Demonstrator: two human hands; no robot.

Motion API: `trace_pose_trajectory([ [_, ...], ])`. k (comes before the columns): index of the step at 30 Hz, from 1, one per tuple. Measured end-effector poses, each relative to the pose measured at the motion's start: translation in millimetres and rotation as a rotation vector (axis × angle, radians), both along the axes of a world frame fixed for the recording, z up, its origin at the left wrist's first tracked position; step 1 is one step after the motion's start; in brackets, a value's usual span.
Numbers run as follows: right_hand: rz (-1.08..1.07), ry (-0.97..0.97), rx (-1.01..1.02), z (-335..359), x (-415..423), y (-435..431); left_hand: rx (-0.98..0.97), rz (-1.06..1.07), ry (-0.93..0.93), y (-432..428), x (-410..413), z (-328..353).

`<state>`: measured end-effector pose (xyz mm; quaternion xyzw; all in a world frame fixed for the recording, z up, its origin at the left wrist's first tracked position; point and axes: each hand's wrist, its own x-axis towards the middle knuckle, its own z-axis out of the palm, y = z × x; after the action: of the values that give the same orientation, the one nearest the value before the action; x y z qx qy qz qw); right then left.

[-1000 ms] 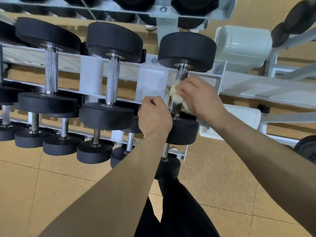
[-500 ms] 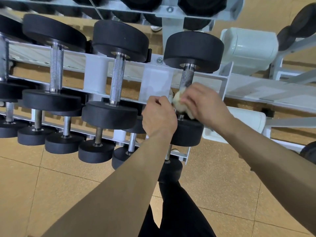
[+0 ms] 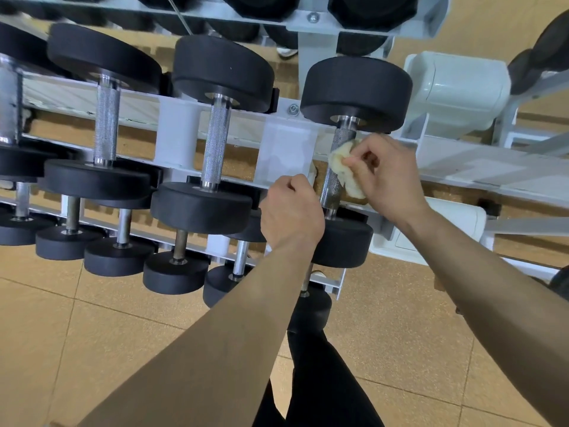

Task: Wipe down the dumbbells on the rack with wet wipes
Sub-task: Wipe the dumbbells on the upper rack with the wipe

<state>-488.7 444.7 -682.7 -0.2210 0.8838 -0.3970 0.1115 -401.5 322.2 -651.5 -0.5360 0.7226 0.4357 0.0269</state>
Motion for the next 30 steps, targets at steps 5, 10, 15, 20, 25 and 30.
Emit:
trace_pose_trajectory([
  [5,0.053,-0.500,-0.183,-9.1,15.9,15.6,-0.014,-0.015,0.007,0.3,-0.4,-2.3],
  [10,-0.296,-0.393,-0.310,-9.6,1.4,-1.6,-0.032,-0.022,0.014,0.9,-0.3,-4.3],
  [15,-0.577,-0.426,-0.462,-25.8,-9.4,-20.8,-0.020,-0.001,-0.003,1.7,-0.8,-4.3],
  [20,-0.309,-0.629,-0.364,-37.4,21.8,5.6,-0.036,-0.003,-0.003,1.4,-1.3,-3.7],
  [25,-0.100,-0.682,-0.297,-27.8,26.4,17.6,-0.045,-0.011,-0.011,1.5,-1.6,-3.0],
  [30,-0.490,-0.624,-0.478,-31.9,-14.1,-9.7,-0.035,-0.014,-0.017,1.5,-1.9,-2.5],
])
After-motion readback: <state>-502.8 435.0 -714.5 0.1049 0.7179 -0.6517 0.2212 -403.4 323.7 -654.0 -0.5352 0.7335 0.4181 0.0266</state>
